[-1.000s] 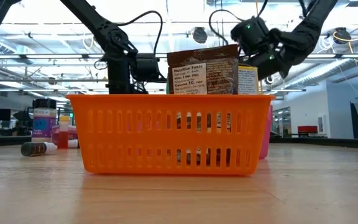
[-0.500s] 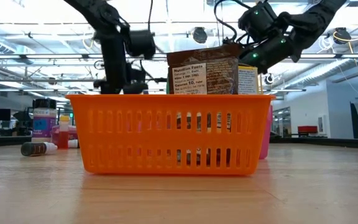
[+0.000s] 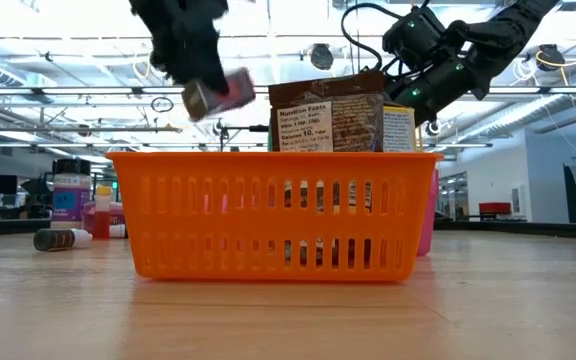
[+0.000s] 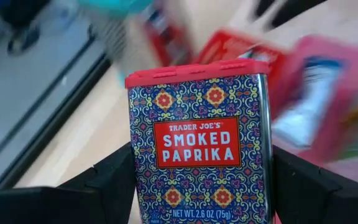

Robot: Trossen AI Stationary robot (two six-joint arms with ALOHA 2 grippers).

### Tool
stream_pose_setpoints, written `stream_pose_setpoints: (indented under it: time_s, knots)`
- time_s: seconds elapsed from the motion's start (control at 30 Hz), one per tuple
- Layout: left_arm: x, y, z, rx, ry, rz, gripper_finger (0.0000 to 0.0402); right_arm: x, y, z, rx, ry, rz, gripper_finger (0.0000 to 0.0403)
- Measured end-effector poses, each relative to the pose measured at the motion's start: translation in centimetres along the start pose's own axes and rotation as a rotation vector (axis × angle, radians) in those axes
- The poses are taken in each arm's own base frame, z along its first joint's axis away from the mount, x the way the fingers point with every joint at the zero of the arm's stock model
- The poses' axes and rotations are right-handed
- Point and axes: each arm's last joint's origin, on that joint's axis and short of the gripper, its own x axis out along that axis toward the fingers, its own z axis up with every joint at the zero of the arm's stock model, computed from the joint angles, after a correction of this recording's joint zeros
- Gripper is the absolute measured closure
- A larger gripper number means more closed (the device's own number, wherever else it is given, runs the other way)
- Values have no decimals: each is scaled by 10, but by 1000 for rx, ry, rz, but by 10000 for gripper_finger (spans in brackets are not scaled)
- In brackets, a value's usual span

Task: Pick & Place Kitchen Items
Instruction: Put the red seasoning can into the orange bin

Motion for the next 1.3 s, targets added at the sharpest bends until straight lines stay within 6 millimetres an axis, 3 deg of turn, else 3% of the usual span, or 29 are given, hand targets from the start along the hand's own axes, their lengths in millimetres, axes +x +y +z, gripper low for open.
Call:
stream_pose_setpoints:
  time_s: [0.27, 0.6, 0.87, 1.07, 1.3]
  knots:
    - [-43, -58, -20, 108, -174, -51, 120, 0, 0, 0, 0, 2, 0, 298]
    - [-77, -110, -59, 133, -294, -93, 120, 0, 0, 1, 0, -7, 3, 298]
    - [-68, -140, -108, 80, -425, -204, 120, 0, 1, 2, 1, -21, 7, 298]
    - [-55, -142, -142, -24, -508, -312, 120, 0, 1, 2, 12, -21, 8, 298]
    - [-46, -145, -167, -34, -568, -438, 120, 0, 1, 5, 29, -47, 15, 298]
